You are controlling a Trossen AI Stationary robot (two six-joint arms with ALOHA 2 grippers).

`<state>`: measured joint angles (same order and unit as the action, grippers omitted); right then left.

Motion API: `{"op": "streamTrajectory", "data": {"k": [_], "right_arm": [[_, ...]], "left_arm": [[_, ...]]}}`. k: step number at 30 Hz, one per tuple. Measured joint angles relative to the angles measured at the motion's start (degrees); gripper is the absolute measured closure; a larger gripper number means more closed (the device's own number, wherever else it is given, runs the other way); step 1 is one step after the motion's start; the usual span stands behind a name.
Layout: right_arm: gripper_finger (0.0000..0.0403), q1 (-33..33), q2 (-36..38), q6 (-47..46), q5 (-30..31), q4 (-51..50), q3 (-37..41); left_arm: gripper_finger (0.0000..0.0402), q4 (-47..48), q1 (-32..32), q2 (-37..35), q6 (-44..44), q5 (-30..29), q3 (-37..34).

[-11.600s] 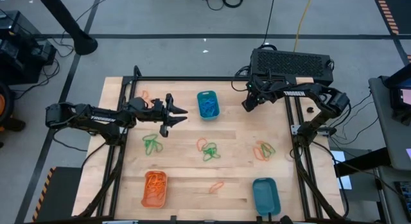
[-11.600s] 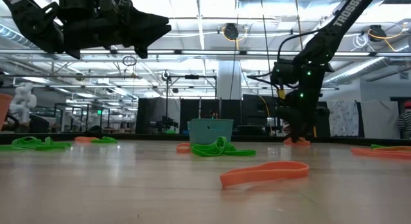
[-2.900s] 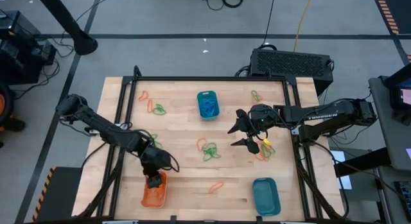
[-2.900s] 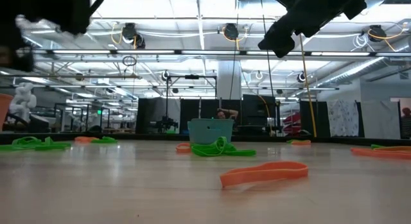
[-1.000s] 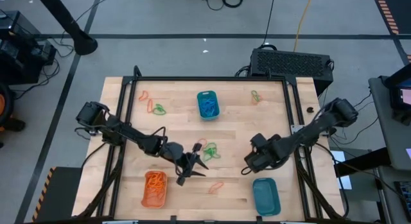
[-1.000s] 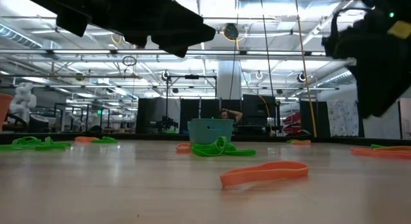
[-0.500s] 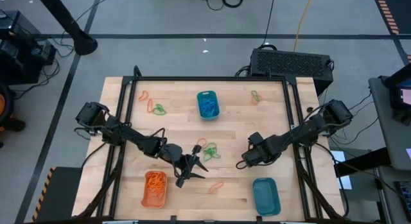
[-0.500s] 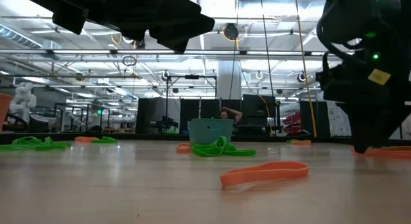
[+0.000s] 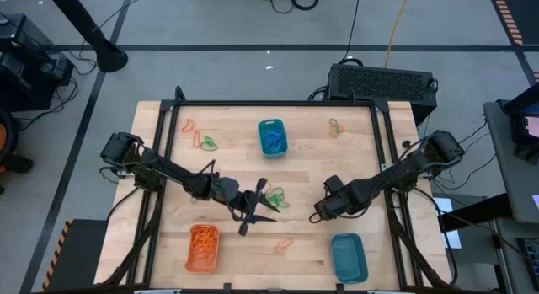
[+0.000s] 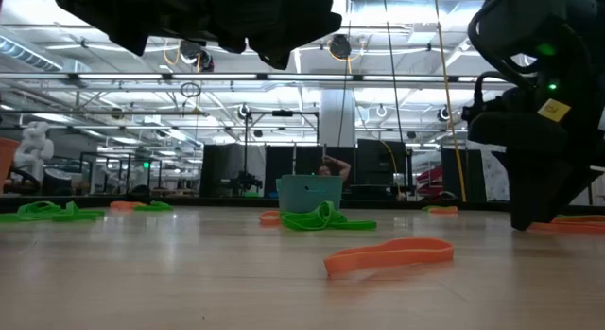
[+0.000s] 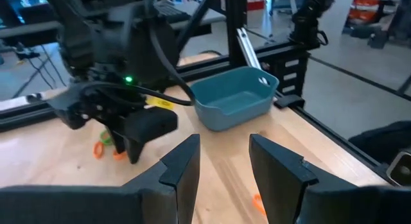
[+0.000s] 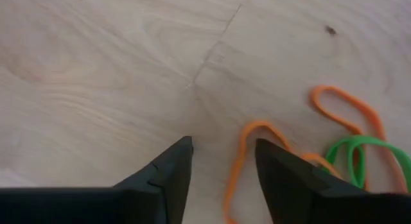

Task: Sort rubber bands into baskets
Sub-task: Put the orange rubber band into the orange bin

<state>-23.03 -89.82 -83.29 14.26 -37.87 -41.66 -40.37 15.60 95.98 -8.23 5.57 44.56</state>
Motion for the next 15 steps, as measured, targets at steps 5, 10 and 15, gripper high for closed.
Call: {"op": "streamTrajectory", "data": {"k": [5,10,15], "right_arm": [[0.0268,0.02,-0.02,2.19,-0.12,0.27,0.93],[0.0337,0.07,-0.16,6.07,-0.48,0.19,0.33],[0.0395,0.09,-0.52,12.0,-1.29,-0.67,-2.95]], "left_arm": [[0.0258,-1.16,-0.55,0.0,0.02,-0.01,0.0],[0.0259,-1.32,-0.64,0.0,0.26,-0.01,0.0],[0.0259,-1.29,-0.64,0.0,0.28,-0.01,0.0]]}}
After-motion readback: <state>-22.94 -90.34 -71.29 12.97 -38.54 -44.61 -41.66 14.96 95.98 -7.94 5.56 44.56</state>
